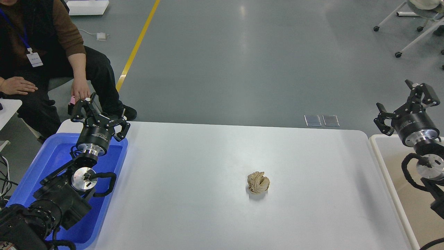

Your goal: Tidy desktop

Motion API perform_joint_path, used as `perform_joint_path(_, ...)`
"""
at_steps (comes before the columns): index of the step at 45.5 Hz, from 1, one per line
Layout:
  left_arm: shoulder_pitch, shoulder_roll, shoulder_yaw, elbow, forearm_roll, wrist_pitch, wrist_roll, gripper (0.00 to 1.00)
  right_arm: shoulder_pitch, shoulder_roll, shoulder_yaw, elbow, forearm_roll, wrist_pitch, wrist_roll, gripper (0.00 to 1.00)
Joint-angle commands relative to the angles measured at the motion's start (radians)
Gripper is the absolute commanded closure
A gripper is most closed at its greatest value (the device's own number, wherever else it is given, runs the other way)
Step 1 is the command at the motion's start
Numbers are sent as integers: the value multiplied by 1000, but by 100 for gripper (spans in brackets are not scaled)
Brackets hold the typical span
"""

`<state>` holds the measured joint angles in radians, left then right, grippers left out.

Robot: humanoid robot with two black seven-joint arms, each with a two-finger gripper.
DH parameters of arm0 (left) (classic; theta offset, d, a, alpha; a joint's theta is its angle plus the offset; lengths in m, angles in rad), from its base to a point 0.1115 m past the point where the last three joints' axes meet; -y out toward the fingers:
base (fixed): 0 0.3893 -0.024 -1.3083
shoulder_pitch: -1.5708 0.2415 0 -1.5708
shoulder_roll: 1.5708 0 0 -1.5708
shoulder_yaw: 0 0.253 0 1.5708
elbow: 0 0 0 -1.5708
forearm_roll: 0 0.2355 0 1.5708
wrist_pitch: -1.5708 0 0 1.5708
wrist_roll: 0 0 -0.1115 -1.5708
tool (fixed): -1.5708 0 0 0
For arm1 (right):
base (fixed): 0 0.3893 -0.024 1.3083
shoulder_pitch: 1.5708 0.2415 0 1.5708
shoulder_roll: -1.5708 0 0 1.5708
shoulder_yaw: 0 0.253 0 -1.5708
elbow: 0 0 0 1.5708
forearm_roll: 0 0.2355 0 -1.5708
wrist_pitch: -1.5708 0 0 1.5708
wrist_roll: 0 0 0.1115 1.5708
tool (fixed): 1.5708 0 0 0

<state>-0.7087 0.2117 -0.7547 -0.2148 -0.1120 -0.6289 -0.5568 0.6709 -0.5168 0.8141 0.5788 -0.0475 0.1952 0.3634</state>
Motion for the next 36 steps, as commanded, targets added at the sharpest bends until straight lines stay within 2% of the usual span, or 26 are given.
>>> perform_joint_path(1,0,0,0,0,0,0,0,0,-2,-8,-1,-1,0,0,-1,0)
perform_joint_path(36,-2,0,0,0,0,2,0,0,-22,-43,5,4,3,3,0,0)
